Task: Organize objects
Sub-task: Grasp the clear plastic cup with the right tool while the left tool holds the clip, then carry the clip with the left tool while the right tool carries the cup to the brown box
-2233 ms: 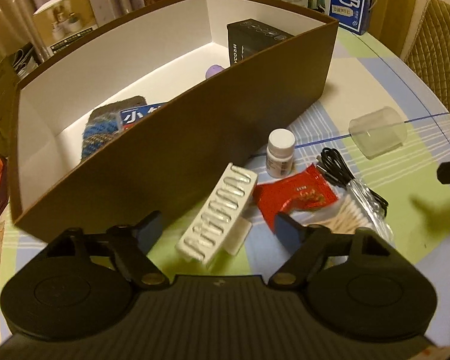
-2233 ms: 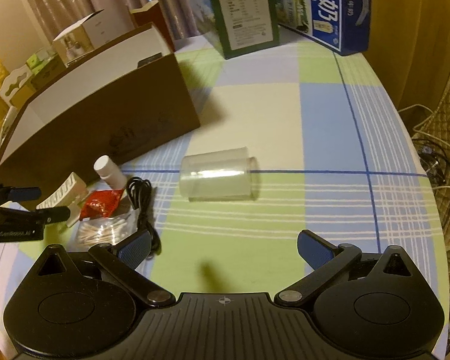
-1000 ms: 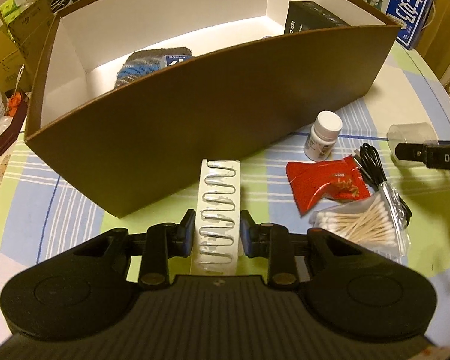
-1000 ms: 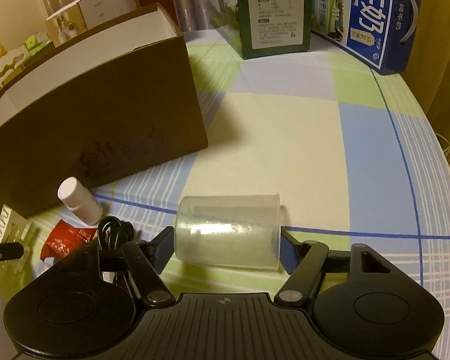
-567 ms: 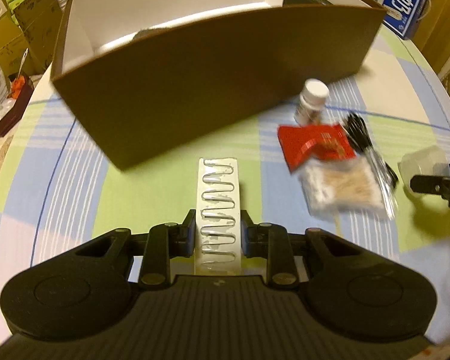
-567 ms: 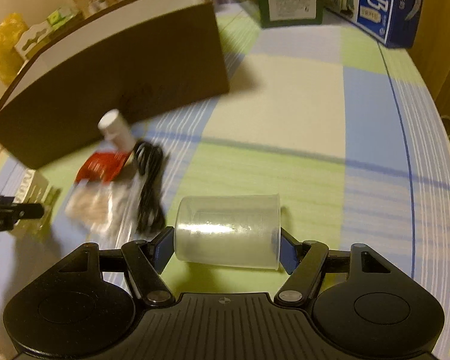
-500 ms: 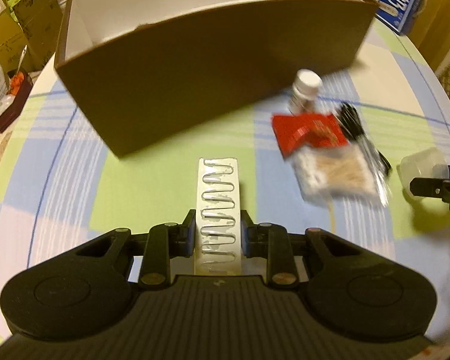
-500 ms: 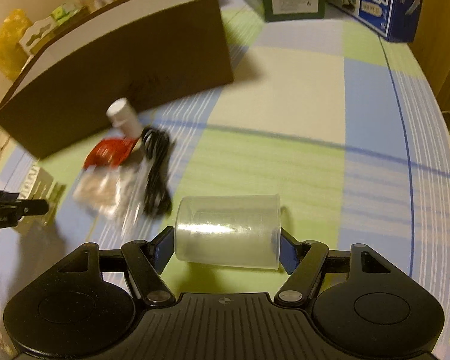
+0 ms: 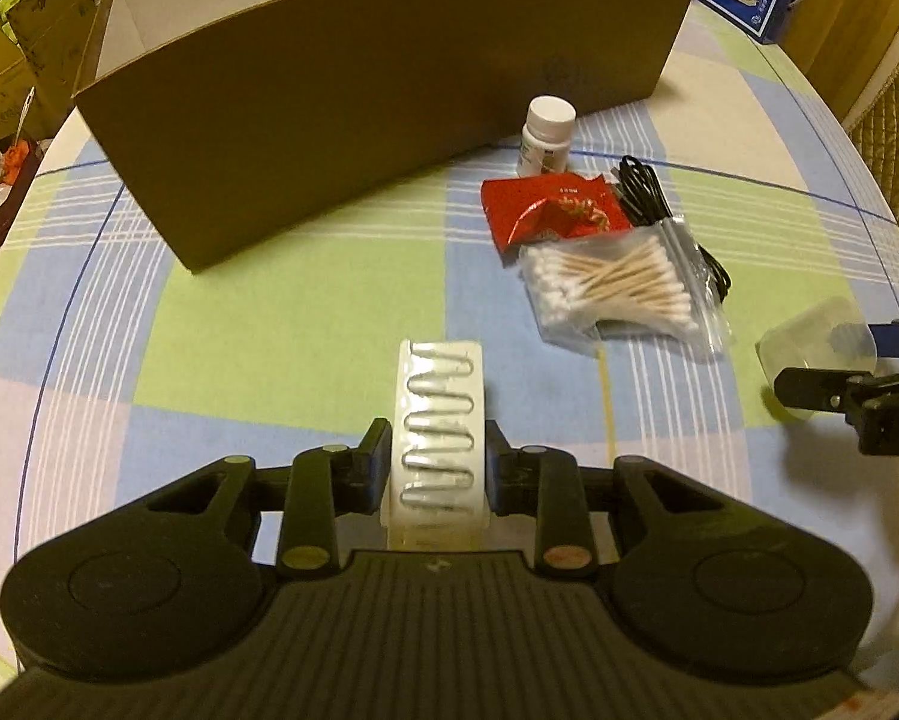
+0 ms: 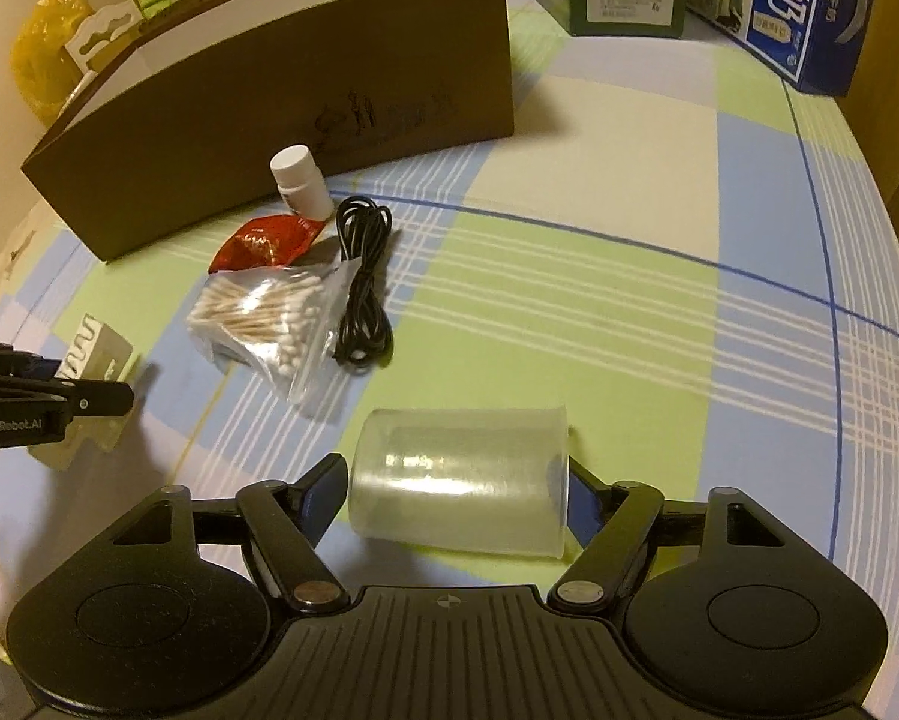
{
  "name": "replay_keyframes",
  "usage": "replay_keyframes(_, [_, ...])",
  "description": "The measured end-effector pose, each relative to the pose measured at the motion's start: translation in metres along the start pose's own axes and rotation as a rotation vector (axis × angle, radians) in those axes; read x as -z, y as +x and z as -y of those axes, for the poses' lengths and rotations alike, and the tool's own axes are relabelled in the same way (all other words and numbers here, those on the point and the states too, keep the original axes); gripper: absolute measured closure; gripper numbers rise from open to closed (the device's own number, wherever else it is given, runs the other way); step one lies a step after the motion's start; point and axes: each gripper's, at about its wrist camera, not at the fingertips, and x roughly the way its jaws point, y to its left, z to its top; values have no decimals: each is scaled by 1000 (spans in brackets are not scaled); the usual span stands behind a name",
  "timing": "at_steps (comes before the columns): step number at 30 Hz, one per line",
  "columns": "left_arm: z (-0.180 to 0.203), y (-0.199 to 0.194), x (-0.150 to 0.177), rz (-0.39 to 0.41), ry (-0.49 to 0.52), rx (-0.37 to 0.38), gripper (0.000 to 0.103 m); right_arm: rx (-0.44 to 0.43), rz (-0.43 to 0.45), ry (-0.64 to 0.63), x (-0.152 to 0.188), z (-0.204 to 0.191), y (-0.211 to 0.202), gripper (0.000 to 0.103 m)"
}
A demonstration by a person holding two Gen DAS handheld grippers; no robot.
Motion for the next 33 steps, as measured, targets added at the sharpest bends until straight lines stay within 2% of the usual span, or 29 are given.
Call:
replay_keyframes(7, [1,-1,1,7,6,-1,79,32,14,-37,-1,-3,4,34])
replay_keyframes(19, [1,1,0,3,6,-4,79,32,14,-34,0,-3,4,34])
replay_keyframes(33, [-3,-13,-5,24,0,5,79,-10,41,-16,-12,-9,-6,34])
